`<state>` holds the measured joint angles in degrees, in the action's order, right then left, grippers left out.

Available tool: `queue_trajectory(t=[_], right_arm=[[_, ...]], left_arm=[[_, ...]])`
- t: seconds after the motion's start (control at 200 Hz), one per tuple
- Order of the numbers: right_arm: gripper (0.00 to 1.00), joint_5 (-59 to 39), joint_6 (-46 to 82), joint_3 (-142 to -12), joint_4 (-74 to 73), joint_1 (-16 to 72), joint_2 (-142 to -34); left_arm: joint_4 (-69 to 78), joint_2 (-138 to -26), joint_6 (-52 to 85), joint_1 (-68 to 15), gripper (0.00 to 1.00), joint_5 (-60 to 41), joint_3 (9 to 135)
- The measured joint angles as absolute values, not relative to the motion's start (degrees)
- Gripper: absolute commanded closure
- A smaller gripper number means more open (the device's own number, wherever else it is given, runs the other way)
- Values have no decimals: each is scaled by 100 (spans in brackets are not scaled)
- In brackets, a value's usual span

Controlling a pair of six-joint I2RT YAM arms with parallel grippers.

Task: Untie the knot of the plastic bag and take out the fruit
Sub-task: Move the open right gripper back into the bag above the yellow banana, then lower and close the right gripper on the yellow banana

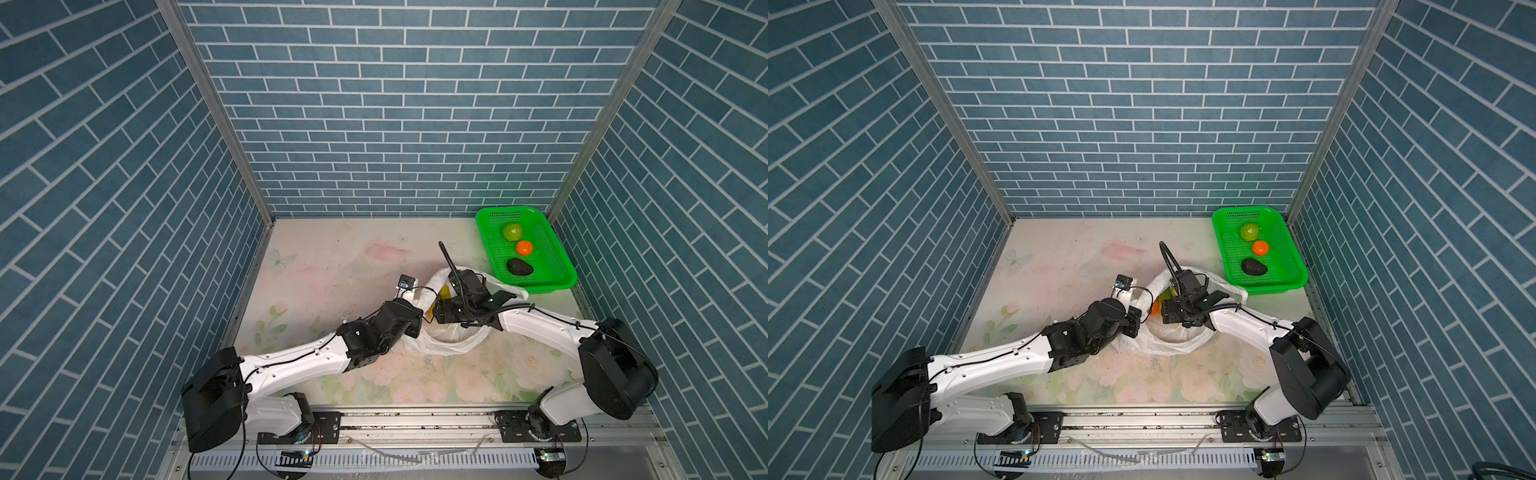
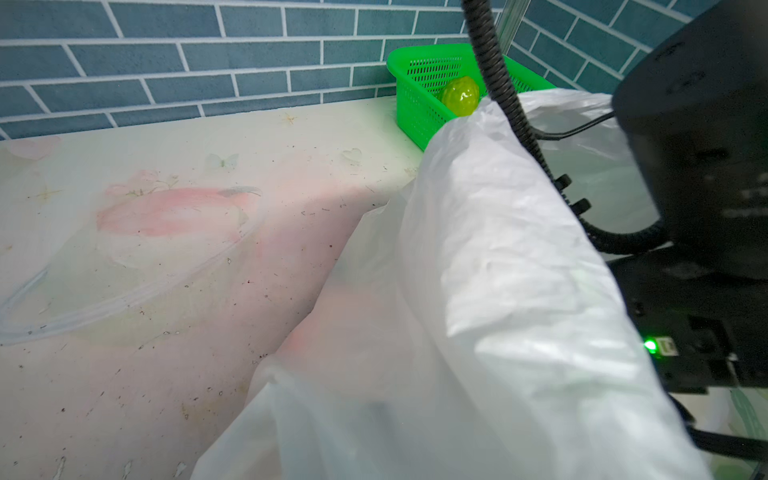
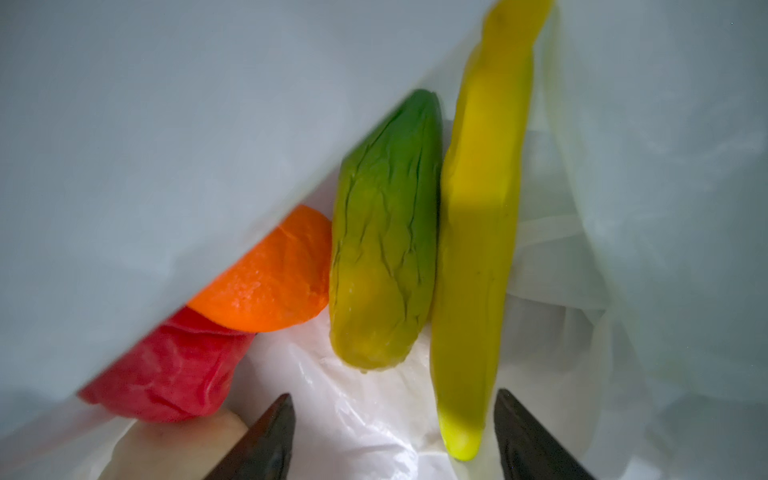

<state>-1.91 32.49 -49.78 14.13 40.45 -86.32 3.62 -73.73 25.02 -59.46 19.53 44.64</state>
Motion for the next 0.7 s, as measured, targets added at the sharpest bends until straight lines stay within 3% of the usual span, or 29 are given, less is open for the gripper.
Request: queue_trajectory(t=[0.7], right_arm=[[40,379,3669,-4770,1247,3955,-8595]], left_arm=[[384,-7360,2502,-5957,100,1944,4462]])
